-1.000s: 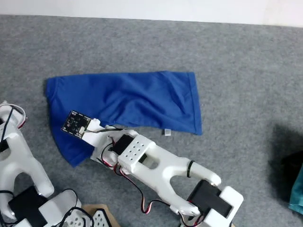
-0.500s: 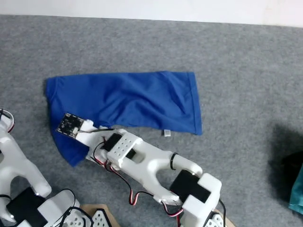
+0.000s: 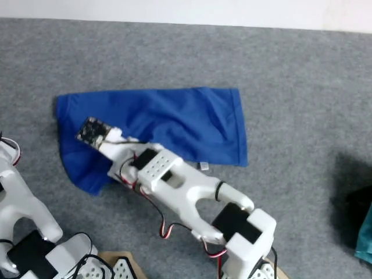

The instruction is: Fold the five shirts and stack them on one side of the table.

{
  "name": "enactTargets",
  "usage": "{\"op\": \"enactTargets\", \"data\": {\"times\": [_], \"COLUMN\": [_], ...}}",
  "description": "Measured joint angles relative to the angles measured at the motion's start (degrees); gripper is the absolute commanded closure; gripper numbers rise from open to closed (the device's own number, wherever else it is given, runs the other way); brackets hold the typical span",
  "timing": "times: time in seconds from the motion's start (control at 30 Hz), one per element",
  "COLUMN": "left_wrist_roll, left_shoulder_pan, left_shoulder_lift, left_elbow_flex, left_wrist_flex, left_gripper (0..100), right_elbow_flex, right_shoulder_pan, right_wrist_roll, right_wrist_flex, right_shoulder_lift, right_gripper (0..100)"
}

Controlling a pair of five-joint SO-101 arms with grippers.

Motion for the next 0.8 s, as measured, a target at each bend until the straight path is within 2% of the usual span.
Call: {"op": "enactTargets", "data": {"times": [0.3, 0.57, 0.7, 0.8], "left_wrist_roll": [0.00, 0.00, 0.00, 0.00], "left_shoulder_pan": [2.64, 3.25, 3.25, 3.25], "left_shoulder_lift": [0.00, 0.00, 0.00, 0.00], "left_elbow_flex": [2.46, 2.55, 2.55, 2.55], "left_wrist_flex": [-1.05, -1.05, -1.05, -1.05], "left_gripper": [91, 91, 91, 91], "right_elbow_flex": [-9.49, -21.27, -28.92, -33.76], "right_shoulder_pan": [5.19, 7.74, 9.23, 9.67], "right_wrist_roll": [0.00, 0.00, 0.00, 0.00], "right_wrist_flex": [0.09, 0.18, 2.90, 8.88], "right_shoulder_lift": [2.11, 13.71, 20.31, 21.89], "right_gripper": [95.8, 95.8, 95.7, 93.9]}}
